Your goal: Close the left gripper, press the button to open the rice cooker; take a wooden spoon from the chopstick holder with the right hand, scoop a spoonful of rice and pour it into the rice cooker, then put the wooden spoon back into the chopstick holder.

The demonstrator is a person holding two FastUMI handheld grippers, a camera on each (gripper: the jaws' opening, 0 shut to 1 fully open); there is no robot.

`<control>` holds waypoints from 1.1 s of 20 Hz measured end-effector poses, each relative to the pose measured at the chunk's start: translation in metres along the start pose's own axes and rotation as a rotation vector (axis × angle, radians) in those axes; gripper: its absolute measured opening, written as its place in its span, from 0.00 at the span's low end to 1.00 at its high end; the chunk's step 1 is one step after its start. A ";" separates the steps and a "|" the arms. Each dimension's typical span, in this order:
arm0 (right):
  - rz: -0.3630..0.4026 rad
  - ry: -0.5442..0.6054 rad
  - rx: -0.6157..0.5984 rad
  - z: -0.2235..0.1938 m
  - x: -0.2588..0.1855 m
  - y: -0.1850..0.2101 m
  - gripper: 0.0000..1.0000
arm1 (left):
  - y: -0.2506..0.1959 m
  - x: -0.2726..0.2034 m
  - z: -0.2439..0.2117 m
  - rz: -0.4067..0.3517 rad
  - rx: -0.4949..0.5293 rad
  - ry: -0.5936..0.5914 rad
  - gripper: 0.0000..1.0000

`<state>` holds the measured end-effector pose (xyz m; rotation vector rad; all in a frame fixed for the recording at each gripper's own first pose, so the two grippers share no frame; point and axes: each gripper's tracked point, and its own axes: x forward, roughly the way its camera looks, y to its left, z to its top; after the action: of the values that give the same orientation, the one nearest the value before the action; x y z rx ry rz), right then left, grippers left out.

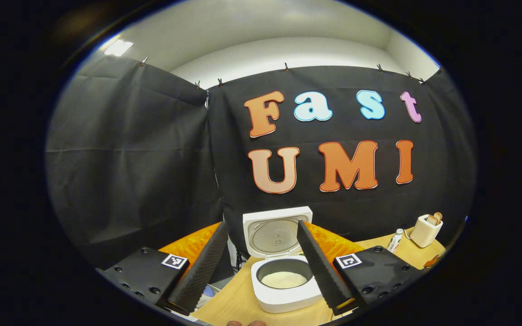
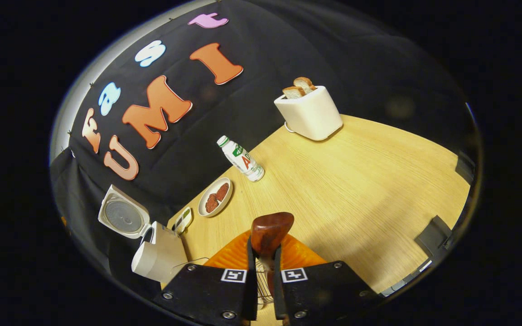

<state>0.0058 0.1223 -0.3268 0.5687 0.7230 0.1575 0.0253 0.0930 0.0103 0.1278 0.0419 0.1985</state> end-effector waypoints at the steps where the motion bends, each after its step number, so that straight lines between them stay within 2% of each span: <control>1: -0.012 -0.014 -0.022 0.003 0.000 0.002 0.12 | 0.003 0.002 -0.004 0.005 -0.001 0.008 1.00; 4: -0.042 -0.035 -0.070 0.009 -0.007 0.010 0.03 | 0.003 0.004 -0.009 -0.011 -0.034 0.026 1.00; 7: -0.057 -0.045 -0.127 0.021 -0.019 0.026 0.03 | 0.014 0.009 -0.009 -0.016 -0.053 0.024 1.00; 10: -0.054 -0.117 -0.195 0.047 -0.039 0.052 0.03 | 0.023 0.011 -0.014 -0.018 -0.064 0.028 1.00; 13: -0.006 -0.187 -0.272 0.067 -0.057 0.091 0.03 | 0.032 0.016 -0.017 -0.025 -0.076 0.030 1.00; 16: 0.063 -0.238 -0.358 0.066 -0.068 0.135 0.03 | 0.040 0.021 -0.019 -0.034 -0.081 0.030 1.00; 19: 0.137 -0.251 -0.474 0.045 -0.066 0.172 0.03 | 0.050 0.024 -0.019 -0.028 -0.070 0.026 1.00; 22: 0.168 -0.224 -0.521 0.015 -0.054 0.187 0.03 | 0.062 0.027 -0.017 -0.015 -0.055 0.017 1.00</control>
<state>-0.0140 0.2547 -0.1846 0.1424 0.3908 0.4177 0.0387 0.1605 0.0010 0.0709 0.0546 0.1853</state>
